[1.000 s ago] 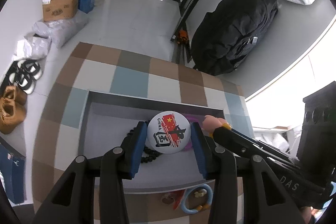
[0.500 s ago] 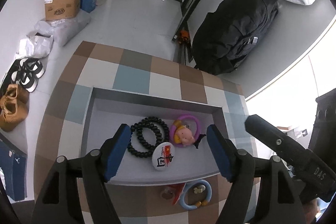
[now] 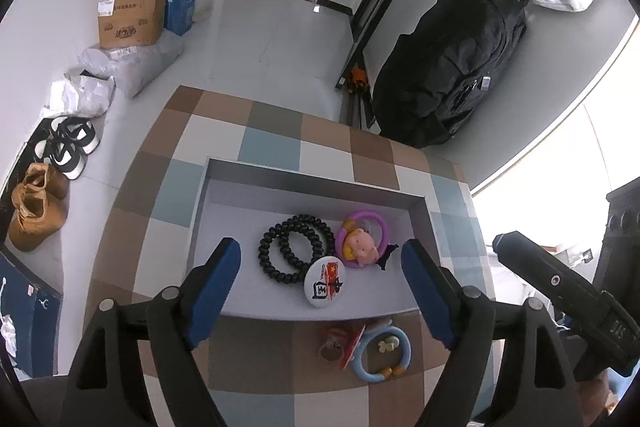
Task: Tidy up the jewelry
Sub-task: 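Withdraw both open tools from the box back over the table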
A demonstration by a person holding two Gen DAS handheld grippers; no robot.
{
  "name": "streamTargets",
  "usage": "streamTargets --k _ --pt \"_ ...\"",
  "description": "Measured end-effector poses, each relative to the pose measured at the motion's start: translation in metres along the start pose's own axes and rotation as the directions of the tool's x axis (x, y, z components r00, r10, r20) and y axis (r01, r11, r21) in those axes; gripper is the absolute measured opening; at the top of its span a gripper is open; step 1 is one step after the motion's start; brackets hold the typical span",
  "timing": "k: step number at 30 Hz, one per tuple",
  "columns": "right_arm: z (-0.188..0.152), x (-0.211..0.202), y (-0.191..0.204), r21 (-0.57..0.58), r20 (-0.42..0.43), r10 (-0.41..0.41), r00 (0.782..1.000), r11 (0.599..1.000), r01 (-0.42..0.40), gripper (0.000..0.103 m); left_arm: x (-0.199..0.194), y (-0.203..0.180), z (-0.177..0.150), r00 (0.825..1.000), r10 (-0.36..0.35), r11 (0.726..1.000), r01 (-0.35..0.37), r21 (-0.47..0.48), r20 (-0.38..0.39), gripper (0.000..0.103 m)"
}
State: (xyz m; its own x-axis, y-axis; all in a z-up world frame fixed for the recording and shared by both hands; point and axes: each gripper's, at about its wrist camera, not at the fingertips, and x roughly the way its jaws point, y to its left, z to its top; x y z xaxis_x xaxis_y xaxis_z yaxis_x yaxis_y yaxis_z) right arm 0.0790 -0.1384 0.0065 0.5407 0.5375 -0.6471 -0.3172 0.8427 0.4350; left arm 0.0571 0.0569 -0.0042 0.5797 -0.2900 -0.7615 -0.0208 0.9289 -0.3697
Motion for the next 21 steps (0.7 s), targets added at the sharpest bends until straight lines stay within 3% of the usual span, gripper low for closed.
streamTargets --k 3,8,12,21 --pt "-0.003 -0.005 0.001 -0.014 0.007 -0.008 1.000 1.000 0.008 0.098 -0.003 0.003 -0.003 1.000 -0.012 1.000 0.012 -0.009 0.012 0.079" --pt "-0.009 -0.014 0.003 -0.028 0.033 -0.017 0.999 0.999 0.018 0.103 -0.009 0.011 -0.009 0.992 -0.128 0.989 0.129 -0.075 0.013 0.080" --pt "-0.014 -0.019 0.000 -0.022 0.037 -0.032 0.999 0.999 0.033 0.103 -0.017 0.009 -0.018 0.994 -0.107 0.993 0.108 -0.053 0.024 0.080" --pt "-0.030 -0.025 -0.003 -0.013 0.009 -0.068 0.998 0.998 0.068 0.103 -0.011 -0.004 -0.047 0.997 -0.070 0.997 0.071 0.007 -0.029 0.080"
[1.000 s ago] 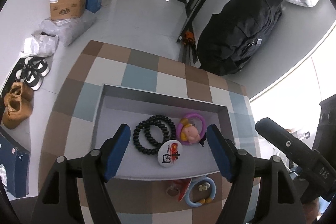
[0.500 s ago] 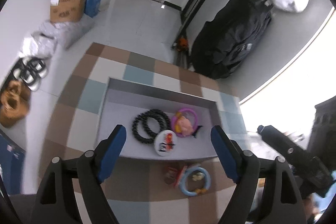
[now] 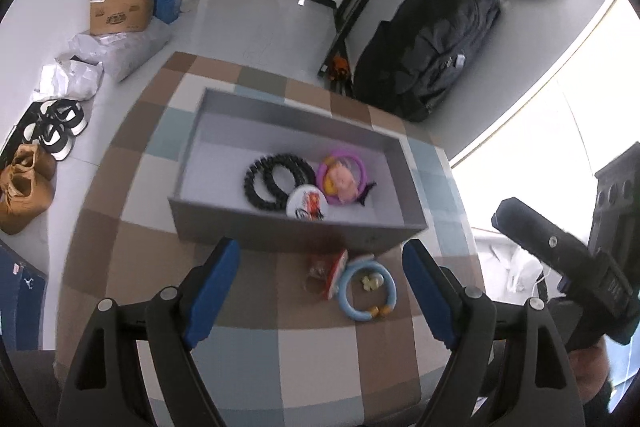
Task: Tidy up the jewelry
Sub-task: 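Withdraw both open tools from the box back over the table, then grasp the red pacifier-like item with the left tool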
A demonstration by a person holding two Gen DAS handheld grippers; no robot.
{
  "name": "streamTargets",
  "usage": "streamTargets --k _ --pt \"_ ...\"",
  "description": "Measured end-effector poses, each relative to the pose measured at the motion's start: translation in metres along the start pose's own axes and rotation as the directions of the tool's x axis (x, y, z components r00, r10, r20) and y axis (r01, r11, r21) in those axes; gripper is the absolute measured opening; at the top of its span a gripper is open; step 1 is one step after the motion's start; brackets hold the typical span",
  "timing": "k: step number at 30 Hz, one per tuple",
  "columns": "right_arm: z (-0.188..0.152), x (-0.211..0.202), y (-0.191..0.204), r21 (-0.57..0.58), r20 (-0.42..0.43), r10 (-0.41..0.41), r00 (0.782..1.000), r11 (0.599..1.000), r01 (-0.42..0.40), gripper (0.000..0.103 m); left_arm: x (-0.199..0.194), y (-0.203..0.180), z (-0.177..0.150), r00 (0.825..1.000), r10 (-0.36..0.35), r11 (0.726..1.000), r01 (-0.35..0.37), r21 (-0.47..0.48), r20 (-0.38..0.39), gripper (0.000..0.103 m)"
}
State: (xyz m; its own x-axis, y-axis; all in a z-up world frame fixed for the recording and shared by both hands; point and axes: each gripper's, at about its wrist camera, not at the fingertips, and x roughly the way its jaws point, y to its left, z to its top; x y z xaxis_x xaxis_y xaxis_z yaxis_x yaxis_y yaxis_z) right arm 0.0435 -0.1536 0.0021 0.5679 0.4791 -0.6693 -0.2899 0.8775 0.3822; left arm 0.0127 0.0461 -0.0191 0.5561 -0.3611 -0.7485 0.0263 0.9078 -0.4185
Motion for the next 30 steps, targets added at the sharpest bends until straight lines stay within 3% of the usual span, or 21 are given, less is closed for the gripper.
streamTargets --k 10,12,14,21,26,30 --pt "-0.012 0.003 -0.002 -0.001 -0.054 -0.032 0.998 1.000 0.032 0.103 0.018 -0.013 -0.014 0.997 0.064 0.995 -0.060 0.083 -0.038 0.079" --pt "-0.013 0.005 -0.005 0.007 -0.068 -0.035 0.997 0.999 0.035 0.103 0.020 -0.015 -0.015 0.997 0.068 0.993 -0.063 0.097 -0.043 0.069" --pt "-0.014 0.006 -0.007 0.017 -0.076 -0.034 0.997 0.999 0.035 0.103 0.026 -0.017 -0.016 0.995 0.071 0.991 -0.062 0.115 -0.072 0.050" --pt "-0.013 0.004 -0.007 0.018 -0.070 -0.024 0.997 1.000 0.025 0.103 0.033 -0.018 -0.022 0.991 0.090 0.988 -0.076 0.138 -0.102 0.031" --pt "-0.013 0.004 -0.006 0.014 -0.073 -0.020 0.997 1.000 0.021 0.103 0.030 -0.019 -0.024 0.990 0.090 0.988 -0.075 0.136 -0.108 0.010" --pt "-0.013 0.003 -0.005 0.014 -0.069 -0.017 0.997 1.000 0.018 0.103 0.032 -0.020 -0.022 0.991 0.086 0.989 -0.072 0.130 -0.102 0.005"
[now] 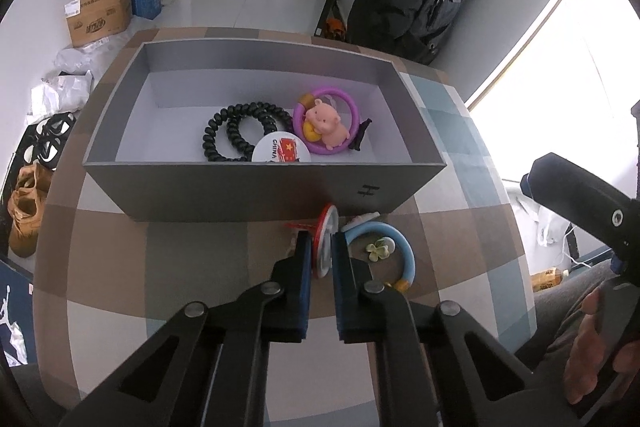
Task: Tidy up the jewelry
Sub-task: 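Grasp the red pacifier-like item with the left tool, then grasp the blue ring with the right tool while the left holds the red item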
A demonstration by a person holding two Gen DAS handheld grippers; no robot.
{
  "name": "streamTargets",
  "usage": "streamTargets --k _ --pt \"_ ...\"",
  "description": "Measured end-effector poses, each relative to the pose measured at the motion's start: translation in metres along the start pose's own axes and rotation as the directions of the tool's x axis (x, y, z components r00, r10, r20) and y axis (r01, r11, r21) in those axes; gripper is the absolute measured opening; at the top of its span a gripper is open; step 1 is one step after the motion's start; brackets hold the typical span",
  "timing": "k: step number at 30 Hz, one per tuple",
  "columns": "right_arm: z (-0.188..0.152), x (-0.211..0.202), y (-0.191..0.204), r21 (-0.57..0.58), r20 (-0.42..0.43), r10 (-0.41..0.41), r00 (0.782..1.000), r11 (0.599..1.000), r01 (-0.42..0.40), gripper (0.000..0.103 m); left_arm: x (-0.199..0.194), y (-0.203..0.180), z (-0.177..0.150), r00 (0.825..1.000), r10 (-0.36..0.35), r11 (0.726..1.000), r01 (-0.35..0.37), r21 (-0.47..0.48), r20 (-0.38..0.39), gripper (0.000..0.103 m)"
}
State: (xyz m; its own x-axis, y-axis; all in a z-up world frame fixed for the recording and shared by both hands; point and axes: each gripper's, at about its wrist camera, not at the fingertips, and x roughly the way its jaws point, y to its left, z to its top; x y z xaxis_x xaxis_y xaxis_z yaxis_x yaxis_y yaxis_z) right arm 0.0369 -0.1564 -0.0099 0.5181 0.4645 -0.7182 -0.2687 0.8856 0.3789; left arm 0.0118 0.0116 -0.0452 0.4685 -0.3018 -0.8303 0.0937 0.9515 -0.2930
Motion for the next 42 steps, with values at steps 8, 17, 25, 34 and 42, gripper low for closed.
streamTargets --k 8,17,25,34,42 --pt "0.000 0.000 0.000 0.002 -0.002 0.000 1.000 1.000 0.000 0.103 -0.003 -0.007 0.002 1.000 0.010 0.999 -0.010 0.031 -0.002 0.002" --pt "-0.001 0.002 -0.001 0.008 -0.012 -0.007 1.000 1.000 0.007 0.103 -0.010 -0.004 0.004 1.000 -0.018 1.000 0.018 0.009 0.004 0.001" --pt "-0.006 0.008 -0.001 -0.004 -0.039 -0.019 0.999 1.000 0.019 0.103 -0.021 -0.001 0.009 0.996 -0.080 0.996 0.081 -0.025 0.030 0.001" --pt "-0.017 0.019 0.006 -0.066 -0.088 -0.049 0.995 0.997 0.043 0.103 -0.045 0.009 0.021 0.983 -0.146 0.985 0.155 -0.072 0.112 0.001" --pt "-0.033 0.045 0.029 -0.222 -0.163 -0.114 0.980 0.972 0.076 0.093 -0.056 0.020 0.026 0.975 -0.154 0.980 0.172 -0.103 0.161 0.001"
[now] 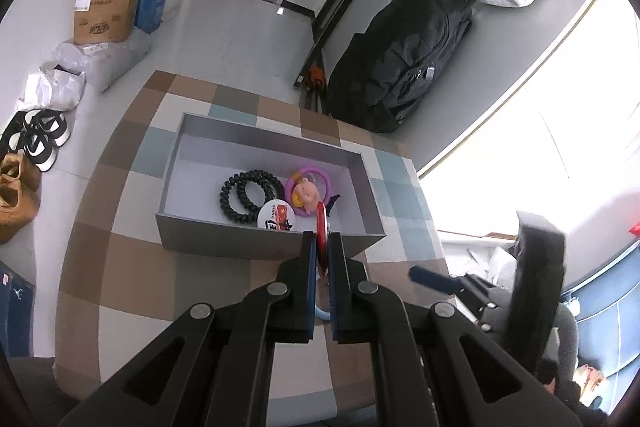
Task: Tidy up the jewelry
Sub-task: 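Grasp the blue ring with the right tool while the left holds the red item, then carry the blue ring and red item into the gray box and open both tools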
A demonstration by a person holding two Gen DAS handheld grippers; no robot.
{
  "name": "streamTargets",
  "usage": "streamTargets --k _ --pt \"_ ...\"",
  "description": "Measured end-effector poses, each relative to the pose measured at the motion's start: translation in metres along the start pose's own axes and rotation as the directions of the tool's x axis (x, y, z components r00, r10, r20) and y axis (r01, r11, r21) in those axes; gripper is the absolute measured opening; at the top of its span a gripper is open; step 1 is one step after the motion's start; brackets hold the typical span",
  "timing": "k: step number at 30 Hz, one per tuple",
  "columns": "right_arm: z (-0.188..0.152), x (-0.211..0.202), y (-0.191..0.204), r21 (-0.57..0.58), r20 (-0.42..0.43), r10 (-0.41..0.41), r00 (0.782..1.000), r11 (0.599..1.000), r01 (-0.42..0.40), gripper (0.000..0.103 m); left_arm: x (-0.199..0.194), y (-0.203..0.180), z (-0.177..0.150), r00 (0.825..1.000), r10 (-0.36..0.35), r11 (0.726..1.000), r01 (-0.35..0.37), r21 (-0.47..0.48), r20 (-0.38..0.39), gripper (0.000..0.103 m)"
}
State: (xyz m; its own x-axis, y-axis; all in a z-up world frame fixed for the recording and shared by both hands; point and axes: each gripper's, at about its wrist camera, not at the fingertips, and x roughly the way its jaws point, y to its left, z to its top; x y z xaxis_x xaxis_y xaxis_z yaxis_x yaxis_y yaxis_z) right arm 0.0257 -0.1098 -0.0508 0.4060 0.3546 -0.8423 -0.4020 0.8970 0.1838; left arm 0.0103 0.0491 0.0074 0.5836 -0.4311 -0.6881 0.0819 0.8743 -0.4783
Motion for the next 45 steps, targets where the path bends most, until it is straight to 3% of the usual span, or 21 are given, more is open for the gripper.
streamTargets --k 9,16,18,23,32,45 --pt "-0.003 0.022 0.024 -0.090 -0.044 -0.027 0.999 0.996 0.023 0.087 -0.007 0.010 -0.001 1.000 -0.012 1.000 0.012 -0.017 -0.003 0.001" --pt "-0.006 0.037 0.039 -0.184 -0.045 -0.116 0.992 0.977 0.106 0.072 -0.009 0.016 -0.002 1.000 -0.012 1.000 0.012 -0.024 -0.007 0.001" --pt "-0.007 0.036 0.043 -0.212 -0.027 -0.140 0.990 0.968 0.131 0.061 -0.009 0.018 -0.002 1.000 -0.011 1.000 0.011 -0.028 -0.008 0.001" --pt "-0.007 0.036 0.043 -0.206 -0.028 -0.136 0.990 0.970 0.127 0.061 -0.009 0.020 -0.003 1.000 -0.013 0.999 0.013 -0.031 -0.012 0.001" --pt "0.002 0.027 0.036 -0.169 -0.001 -0.097 0.995 0.981 0.096 0.060 -0.008 0.020 -0.004 1.000 -0.012 1.000 0.011 -0.027 -0.017 0.001" --pt "0.008 -0.011 0.027 -0.108 0.094 0.060 0.994 0.993 -0.049 0.060 -0.006 0.023 -0.003 1.000 -0.010 0.998 0.009 -0.055 -0.007 0.001"
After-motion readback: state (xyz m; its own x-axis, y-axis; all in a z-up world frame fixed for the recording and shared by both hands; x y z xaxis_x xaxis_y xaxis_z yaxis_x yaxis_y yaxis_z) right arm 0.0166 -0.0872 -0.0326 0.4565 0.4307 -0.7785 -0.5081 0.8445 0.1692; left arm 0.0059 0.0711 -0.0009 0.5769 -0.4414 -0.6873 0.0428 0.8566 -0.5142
